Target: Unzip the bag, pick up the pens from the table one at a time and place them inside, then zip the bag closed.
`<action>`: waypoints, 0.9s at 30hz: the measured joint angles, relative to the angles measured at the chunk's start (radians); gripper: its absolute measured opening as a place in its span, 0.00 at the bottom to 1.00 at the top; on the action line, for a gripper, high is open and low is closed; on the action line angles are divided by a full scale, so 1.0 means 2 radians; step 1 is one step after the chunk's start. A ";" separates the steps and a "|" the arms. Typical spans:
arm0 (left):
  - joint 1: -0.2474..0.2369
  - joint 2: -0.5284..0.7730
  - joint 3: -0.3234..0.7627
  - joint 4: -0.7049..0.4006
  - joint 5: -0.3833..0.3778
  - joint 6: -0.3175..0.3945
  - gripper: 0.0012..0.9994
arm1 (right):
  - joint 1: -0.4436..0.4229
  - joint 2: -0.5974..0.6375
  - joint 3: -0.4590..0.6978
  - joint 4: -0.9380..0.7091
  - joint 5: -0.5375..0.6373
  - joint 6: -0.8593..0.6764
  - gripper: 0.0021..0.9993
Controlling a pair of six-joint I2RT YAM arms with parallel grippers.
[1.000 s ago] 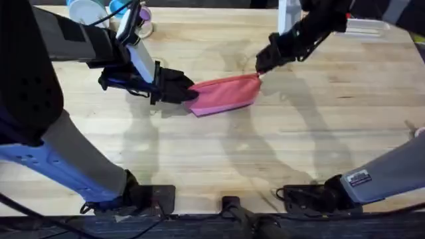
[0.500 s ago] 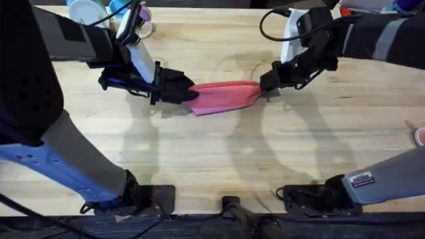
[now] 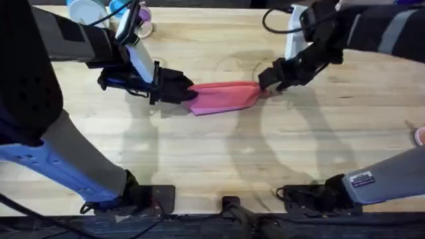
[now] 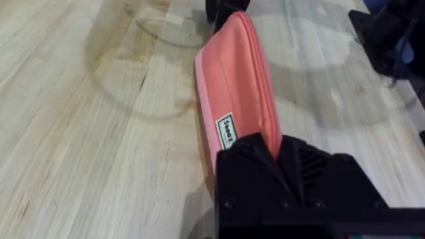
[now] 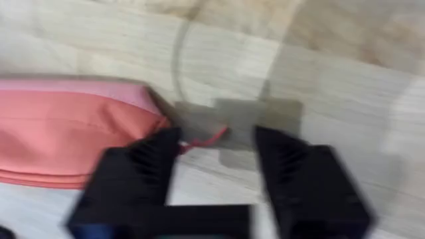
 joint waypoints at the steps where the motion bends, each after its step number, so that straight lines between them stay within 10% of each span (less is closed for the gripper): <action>1: 0.001 0.000 0.000 0.000 -0.001 0.000 0.04 | -0.002 0.000 0.007 -0.005 0.006 -0.001 0.76; 3: 0.003 0.000 0.000 0.000 -0.002 0.000 0.04 | -0.004 -0.001 0.022 -0.015 0.018 -0.005 0.97; 8: 0.003 0.000 0.000 0.000 -0.002 0.000 0.08 | -0.003 -0.026 0.038 -0.017 0.020 -0.005 1.00; 12: 0.004 0.000 0.000 0.001 0.001 0.000 0.65 | -0.003 -0.062 0.041 -0.019 0.022 -0.006 1.00; 13: 0.004 0.000 0.000 0.002 0.001 -0.001 0.98 | -0.003 -0.084 0.042 -0.019 0.022 -0.009 1.00; 27: 0.014 0.000 0.008 -0.013 -0.004 0.000 1.00 | 0.006 -0.134 0.042 -0.016 0.022 -0.036 1.00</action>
